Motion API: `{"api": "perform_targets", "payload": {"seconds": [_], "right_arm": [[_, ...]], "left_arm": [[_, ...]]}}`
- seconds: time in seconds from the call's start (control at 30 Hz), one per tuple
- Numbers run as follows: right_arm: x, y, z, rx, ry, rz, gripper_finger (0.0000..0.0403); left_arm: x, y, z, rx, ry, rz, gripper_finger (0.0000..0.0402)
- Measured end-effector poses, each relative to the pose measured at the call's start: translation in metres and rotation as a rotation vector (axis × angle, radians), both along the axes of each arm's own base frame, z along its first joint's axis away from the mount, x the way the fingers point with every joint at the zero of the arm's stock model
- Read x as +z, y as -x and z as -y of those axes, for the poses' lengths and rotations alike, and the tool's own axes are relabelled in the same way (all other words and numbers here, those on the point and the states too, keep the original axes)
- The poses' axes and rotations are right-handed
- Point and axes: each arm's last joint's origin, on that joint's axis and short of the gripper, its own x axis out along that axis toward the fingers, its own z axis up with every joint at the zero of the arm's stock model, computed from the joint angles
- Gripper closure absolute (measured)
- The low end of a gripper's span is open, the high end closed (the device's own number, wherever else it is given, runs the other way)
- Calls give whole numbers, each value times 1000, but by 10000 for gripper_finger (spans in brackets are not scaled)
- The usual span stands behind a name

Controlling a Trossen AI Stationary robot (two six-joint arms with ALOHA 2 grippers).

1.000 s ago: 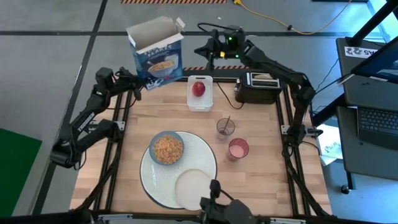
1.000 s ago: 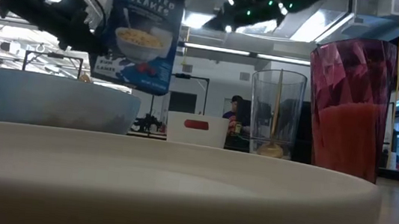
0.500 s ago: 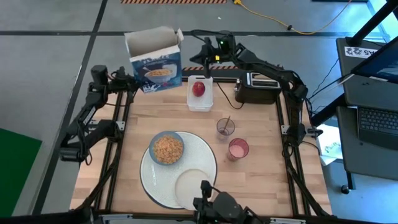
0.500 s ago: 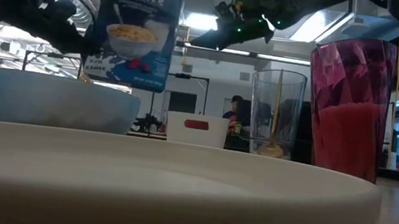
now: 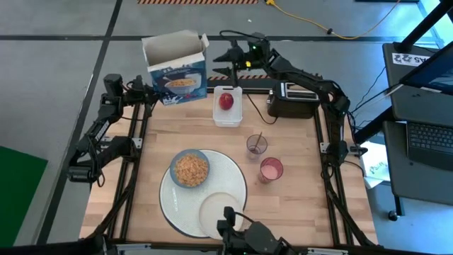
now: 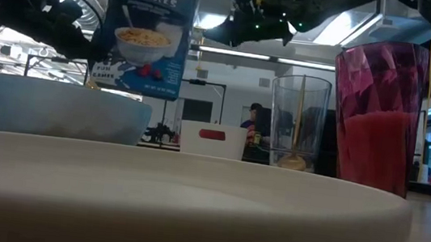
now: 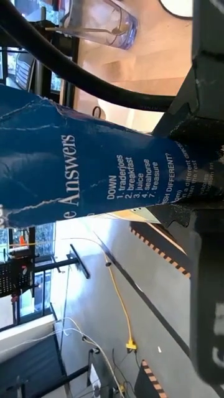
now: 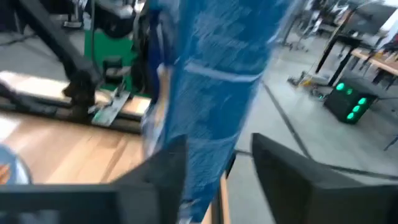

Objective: Arrange a breakfast setting
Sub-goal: Pour the cereal into the blue bowl

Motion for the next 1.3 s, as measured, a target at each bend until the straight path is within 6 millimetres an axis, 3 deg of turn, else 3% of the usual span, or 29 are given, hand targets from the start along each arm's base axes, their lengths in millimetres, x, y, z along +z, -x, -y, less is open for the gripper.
{"api": "perform_targets", "payload": {"seconds": [0.17, 0.3, 0.67, 0.8, 1.0, 1.13, 1.3], "right_arm": [[3, -4, -1, 48, -33, 61, 103], [1, -11, 0, 131, -110, 133, 59], [-4, -24, -3, 49, -157, 187, 67], [-3, -28, -5, 100, -189, 238, 69], [-4, -53, -19, 245, -227, 236, 118], [-4, -67, -27, 290, -220, 242, 190], [-5, -66, -24, 256, -220, 237, 289]], "left_arm": [[0, 0, 0, 0, 3, 1, 316], [0, 0, 0, -1, 7, 3, 316], [0, -1, 3, -77, 38, 45, 317], [0, -1, 3, -90, 38, 49, 317], [0, -7, 4, -139, 40, 54, 317], [0, -11, 4, -129, 28, 37, 316], [-1, -11, 2, -57, 28, 12, 300]]}}
